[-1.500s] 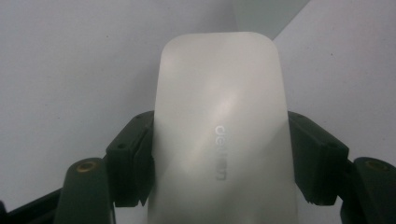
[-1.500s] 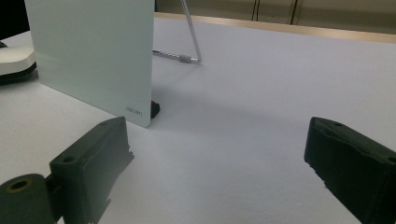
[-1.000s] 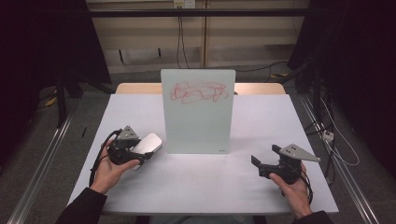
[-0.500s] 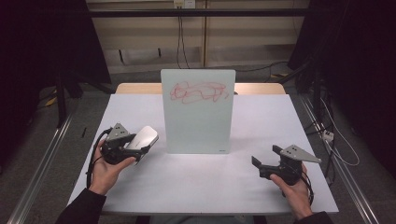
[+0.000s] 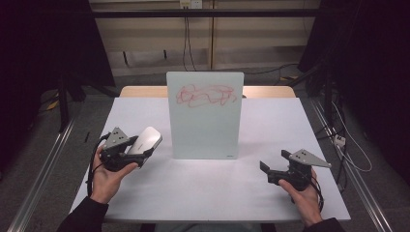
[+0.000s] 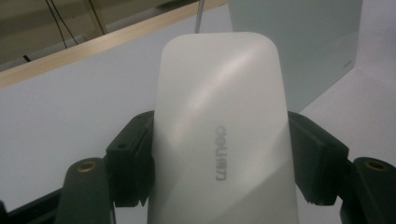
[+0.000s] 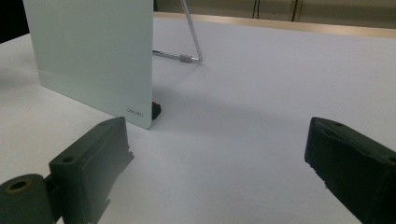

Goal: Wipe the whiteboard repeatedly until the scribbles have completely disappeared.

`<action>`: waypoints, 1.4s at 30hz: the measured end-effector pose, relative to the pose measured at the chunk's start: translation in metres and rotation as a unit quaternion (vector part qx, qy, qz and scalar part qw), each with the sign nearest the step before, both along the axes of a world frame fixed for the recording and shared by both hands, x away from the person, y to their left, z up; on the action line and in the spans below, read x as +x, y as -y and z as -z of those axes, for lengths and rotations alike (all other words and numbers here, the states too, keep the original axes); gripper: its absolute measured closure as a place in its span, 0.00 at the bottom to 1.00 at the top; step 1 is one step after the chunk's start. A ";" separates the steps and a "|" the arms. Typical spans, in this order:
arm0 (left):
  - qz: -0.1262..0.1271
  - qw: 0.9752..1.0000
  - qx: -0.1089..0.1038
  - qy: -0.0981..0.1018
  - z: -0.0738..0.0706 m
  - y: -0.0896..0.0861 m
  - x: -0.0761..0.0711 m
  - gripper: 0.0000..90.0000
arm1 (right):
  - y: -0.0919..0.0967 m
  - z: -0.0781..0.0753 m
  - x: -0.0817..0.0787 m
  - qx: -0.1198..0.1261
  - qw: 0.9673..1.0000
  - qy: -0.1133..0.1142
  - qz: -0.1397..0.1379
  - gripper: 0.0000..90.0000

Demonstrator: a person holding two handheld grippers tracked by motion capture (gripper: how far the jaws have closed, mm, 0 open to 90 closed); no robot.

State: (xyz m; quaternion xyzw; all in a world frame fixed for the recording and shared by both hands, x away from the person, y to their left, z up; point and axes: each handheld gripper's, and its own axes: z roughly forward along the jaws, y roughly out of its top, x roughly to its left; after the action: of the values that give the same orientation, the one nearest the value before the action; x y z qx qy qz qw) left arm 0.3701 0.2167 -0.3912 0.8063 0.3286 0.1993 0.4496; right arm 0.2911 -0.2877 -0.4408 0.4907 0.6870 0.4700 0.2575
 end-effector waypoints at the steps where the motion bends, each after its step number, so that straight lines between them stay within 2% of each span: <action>1: 0.002 1.000 -0.002 0.001 -0.001 0.000 -0.001 0.35 | 0.001 0.000 0.001 0.003 1.000 -0.001 0.001 0.07; 9: 0.012 0.999 -0.014 0.030 -0.012 0.010 -0.014 0.35 | 0.000 -0.001 -0.001 0.001 1.000 0.003 -0.006 0.07; 21: 0.039 0.996 -0.009 0.074 -0.032 0.039 -0.024 0.35 | 0.001 -0.001 -0.001 0.001 1.000 0.004 -0.005 0.07; 23: 0.042 0.996 -0.002 0.082 -0.037 0.044 -0.023 0.35 | 0.000 -0.001 -0.001 0.001 1.000 0.005 -0.006 0.07; 26: 0.043 0.994 -0.007 0.096 -0.045 0.053 -0.021 0.35 | 0.001 -0.001 -0.001 0.003 1.000 0.004 -0.006 0.07; 30: 0.050 0.992 0.005 0.114 -0.053 0.064 -0.016 0.35 | 0.001 -0.001 -0.001 0.003 1.000 0.004 -0.006 0.07; 38: 0.050 0.988 0.014 0.145 -0.060 0.078 -0.007 0.35 | 0.001 -0.001 -0.001 0.003 1.000 0.004 -0.007 0.07; 42: 0.046 0.986 0.010 0.159 -0.066 0.084 -0.002 0.35 | 0.001 -0.001 -0.001 0.004 1.000 0.004 -0.007 0.07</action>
State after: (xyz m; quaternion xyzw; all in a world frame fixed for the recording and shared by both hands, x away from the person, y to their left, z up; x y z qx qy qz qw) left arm 0.3677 0.1326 -0.3253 0.7830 0.2137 0.3069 0.4970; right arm 0.2901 -0.2885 -0.4401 0.4852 0.6877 0.4763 0.2547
